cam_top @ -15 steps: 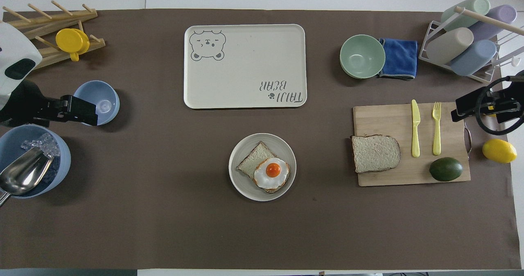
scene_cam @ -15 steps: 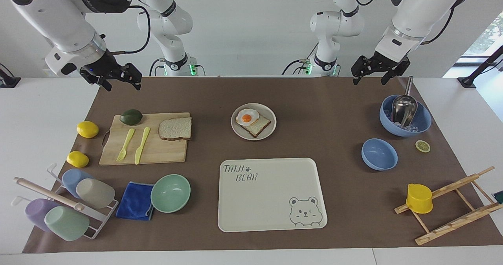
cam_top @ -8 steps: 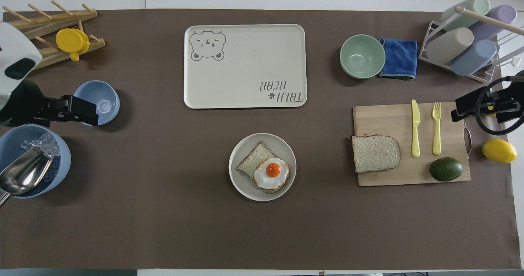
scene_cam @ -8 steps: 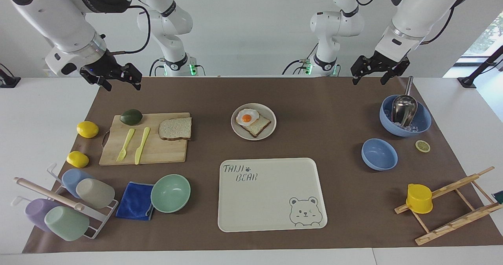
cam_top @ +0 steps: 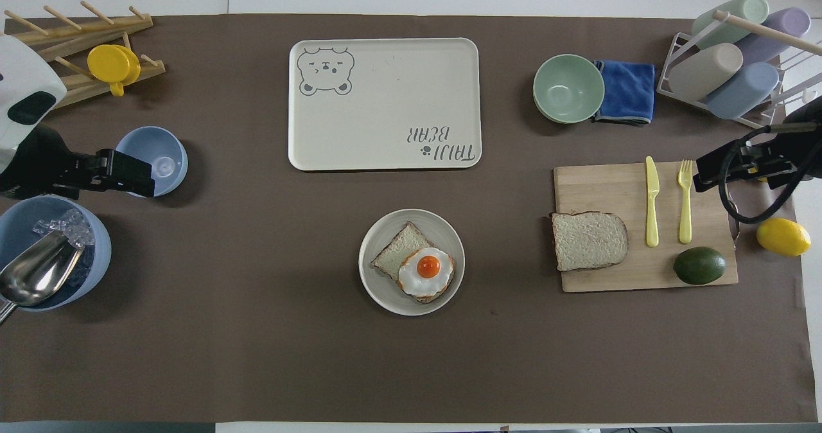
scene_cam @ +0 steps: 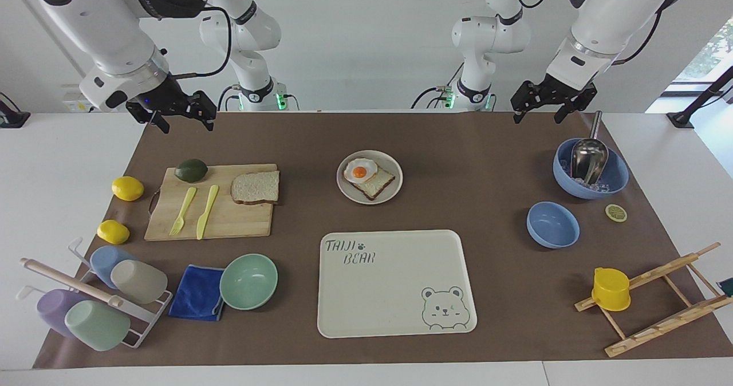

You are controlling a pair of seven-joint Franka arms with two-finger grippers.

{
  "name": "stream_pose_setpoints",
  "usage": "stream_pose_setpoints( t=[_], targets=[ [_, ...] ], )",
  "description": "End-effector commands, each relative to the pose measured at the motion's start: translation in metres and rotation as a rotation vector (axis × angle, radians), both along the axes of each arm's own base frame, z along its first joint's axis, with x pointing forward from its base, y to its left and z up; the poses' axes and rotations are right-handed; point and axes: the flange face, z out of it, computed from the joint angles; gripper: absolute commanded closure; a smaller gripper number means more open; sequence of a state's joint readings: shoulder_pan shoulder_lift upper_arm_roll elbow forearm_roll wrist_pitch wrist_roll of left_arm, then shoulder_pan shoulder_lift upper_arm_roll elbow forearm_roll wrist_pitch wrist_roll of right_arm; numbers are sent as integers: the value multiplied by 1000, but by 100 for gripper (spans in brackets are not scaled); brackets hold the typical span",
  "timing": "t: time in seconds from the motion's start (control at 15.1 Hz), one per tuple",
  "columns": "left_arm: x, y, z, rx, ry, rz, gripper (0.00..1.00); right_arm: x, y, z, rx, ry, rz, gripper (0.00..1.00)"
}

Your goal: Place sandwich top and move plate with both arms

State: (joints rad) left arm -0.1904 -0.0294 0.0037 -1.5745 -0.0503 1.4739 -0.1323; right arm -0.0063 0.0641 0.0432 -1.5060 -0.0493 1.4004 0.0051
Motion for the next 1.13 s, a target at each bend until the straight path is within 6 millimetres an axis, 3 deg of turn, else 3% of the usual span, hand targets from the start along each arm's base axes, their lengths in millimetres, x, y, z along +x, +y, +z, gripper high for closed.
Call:
stream_pose_setpoints(
  t=[0.0,0.13,0.33,0.66,1.06],
  targets=[
    [-5,-1,2,-10,2,5,0,-9,43,-42,-179,7,13,0],
    [-6,0,0,-9,9,6,0,-15,66,-86,-224,25,-48,0],
    [-6,4,-1,-9,8,19,0,-22,131,-144,-305,-25,-58,0],
    [-6,3,-2,-8,11,17,0,-38,192,-233,-297,-79,-144,0],
    [-7,4,-2,-8,11,19,0,-54,195,-294,-330,-67,-125,0]
  ],
)
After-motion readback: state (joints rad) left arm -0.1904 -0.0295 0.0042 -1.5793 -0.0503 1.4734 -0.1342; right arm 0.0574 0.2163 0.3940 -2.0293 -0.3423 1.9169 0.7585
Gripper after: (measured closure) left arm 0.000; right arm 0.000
